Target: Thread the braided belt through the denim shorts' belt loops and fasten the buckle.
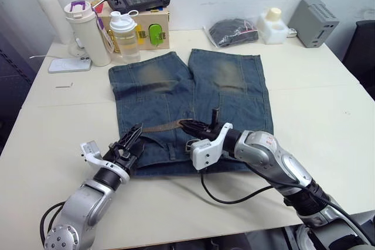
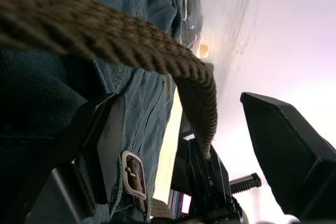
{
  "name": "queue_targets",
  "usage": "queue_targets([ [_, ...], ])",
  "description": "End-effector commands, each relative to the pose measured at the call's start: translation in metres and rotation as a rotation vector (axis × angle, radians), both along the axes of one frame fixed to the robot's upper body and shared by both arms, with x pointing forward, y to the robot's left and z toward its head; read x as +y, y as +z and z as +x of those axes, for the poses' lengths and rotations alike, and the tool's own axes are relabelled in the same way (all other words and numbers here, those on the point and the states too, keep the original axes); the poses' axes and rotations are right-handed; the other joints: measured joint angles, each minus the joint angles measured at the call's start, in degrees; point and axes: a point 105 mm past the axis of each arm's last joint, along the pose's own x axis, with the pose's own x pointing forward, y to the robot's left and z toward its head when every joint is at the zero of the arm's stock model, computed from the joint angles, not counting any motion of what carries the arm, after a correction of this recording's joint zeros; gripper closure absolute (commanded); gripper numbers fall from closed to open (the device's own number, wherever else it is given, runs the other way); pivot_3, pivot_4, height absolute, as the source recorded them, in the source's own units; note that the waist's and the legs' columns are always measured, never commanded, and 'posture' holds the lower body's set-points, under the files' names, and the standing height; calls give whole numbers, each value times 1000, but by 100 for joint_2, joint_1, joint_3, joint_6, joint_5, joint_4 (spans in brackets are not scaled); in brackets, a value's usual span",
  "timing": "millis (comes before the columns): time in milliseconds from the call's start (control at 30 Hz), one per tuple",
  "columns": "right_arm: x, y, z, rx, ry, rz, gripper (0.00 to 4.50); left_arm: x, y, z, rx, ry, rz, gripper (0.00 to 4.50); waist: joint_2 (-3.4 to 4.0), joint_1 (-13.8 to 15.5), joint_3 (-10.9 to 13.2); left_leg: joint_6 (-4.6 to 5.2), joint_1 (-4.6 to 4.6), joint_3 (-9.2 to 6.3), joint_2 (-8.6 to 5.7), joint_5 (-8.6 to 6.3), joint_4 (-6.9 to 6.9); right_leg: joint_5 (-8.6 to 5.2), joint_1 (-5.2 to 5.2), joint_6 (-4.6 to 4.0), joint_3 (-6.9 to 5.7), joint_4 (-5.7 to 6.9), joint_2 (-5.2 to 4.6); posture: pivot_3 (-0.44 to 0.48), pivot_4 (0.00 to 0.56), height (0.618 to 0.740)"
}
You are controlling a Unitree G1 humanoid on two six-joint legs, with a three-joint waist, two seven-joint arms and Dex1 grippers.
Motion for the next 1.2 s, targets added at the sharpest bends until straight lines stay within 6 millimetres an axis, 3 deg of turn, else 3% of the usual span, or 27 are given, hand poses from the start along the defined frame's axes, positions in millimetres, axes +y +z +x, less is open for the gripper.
queue_targets([
  [33,-1,13,-4,-46,14,33,4500,-2,7,0,-19,-6,-5,1463,0,-1,0,0,0,0,0,0,0,0,0,0,0,-1,0,0,150,690],
  [133,0,12,-7,-39,28,33,4500,-4,8,4,-24,-14,-18,2862,0,0,0,-1,0,0,0,0,0,0,0,0,0,-1,1,0,150,690],
  [167,1,12,-7,-38,31,34,4500,-4,8,5,-26,-19,-18,3072,0,-1,0,0,0,0,1,0,0,0,0,0,0,-2,2,0,150,690],
  [267,3,12,-11,-31,56,33,4500,-10,9,6,-50,-64,-12,4352,0,-4,0,-1,0,0,2,0,0,0,0,0,0,-1,4,0,150,690],
  [567,-2,9,-8,97,9,105,4500,-8,11,12,-94,-89,-17,4434,0,11,0,-2,-1,-1,5,-1,0,0,0,0,1,-5,8,0,150,690],
  [733,-17,23,0,247,-85,283,2302,4,17,12,-152,-101,39,4500,0,12,0,-6,-4,-4,13,-3,-2,0,0,0,2,-4,18,0,150,690],
  [900,-61,25,-1,575,-191,423,60,35,17,1,-188,-117,189,4500,6,31,3,-12,-6,-8,19,-7,-6,-3,-2,-5,3,-6,23,0,150,690],
  [1033,-86,26,-15,793,-206,464,60,52,12,-9,-164,-140,275,4500,22,42,13,-19,-5,-10,23,-12,-11,-7,-5,-13,3,-22,-11,0,150,690],
  [1200,-93,25,-24,902,-221,463,60,56,1,-19,-104,-180,329,4500,37,62,22,-29,1,-9,26,-18,-19,-15,-11,-28,-9,-21,-27,0,150,690],
])
